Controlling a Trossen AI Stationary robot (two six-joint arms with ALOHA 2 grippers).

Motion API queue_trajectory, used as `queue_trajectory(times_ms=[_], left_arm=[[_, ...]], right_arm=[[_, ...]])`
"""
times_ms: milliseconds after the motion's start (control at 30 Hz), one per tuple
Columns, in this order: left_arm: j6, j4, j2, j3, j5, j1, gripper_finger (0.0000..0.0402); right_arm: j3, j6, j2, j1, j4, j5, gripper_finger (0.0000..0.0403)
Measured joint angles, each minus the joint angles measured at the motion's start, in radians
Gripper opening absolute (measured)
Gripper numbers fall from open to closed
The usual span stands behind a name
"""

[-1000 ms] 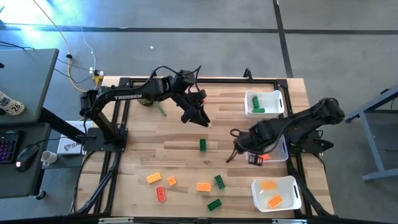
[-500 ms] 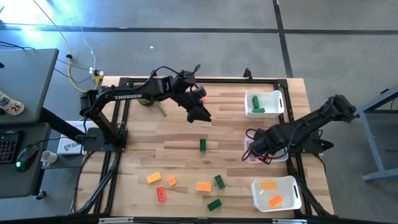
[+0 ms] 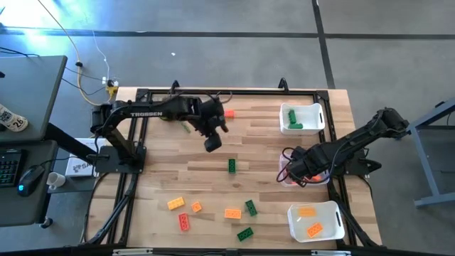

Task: Sort & place blocks by color
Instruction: Put the green game piece into the top white bin

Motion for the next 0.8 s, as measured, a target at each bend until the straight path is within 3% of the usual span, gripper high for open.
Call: queue_trajectory(times_ms=[367,600,800], left_arm=[[0.044,-0.151,-0.023,0.0,-0.066,-0.066,0.0207],[0.061,-0.208,-0.085,0.001,-0.097,-0.073,0.0207],[0.062,-0.295,-0.143,0.001,-0.154,-0.076,0.0207]], right_arm=[[0.052,0.104,0.0,-0.001,0.114,-0.012,0.0122],[0.175,0.23,0.0,-0.002,0.173,0.138,0.0122],[0.2,0.236,0.0,-0.002,0.377,0.261,0.0129]])
